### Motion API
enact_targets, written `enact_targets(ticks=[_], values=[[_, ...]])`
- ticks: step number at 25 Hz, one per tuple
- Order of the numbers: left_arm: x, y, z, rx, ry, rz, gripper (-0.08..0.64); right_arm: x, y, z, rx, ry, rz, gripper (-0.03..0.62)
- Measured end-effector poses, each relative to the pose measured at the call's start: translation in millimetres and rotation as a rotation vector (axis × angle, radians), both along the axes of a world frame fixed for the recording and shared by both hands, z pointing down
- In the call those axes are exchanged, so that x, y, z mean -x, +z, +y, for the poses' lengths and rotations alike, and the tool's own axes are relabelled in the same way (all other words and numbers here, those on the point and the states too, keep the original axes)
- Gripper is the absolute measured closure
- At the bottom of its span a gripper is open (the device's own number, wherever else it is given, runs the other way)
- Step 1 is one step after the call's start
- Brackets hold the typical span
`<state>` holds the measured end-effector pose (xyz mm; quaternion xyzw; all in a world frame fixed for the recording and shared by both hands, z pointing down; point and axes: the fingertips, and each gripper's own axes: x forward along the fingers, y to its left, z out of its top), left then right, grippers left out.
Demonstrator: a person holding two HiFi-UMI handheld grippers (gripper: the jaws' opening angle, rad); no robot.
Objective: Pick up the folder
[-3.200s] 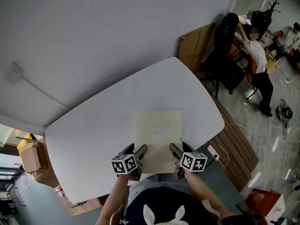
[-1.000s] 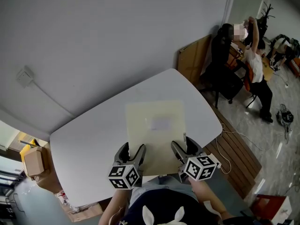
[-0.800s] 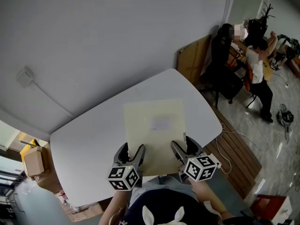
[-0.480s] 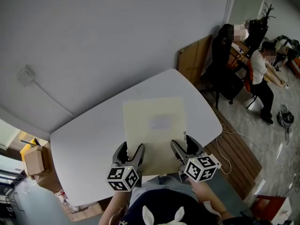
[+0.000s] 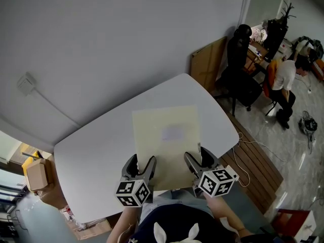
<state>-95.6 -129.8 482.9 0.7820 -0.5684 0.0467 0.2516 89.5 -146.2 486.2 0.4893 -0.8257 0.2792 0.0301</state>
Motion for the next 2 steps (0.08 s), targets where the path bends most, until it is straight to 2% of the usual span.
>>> enact_targets(ticks=[2], values=[[-0.1,1.3,0.8,0.006,0.001,0.0,0.267,-0.3,1.1,1.0,0.005,0.001,0.0,0.313]])
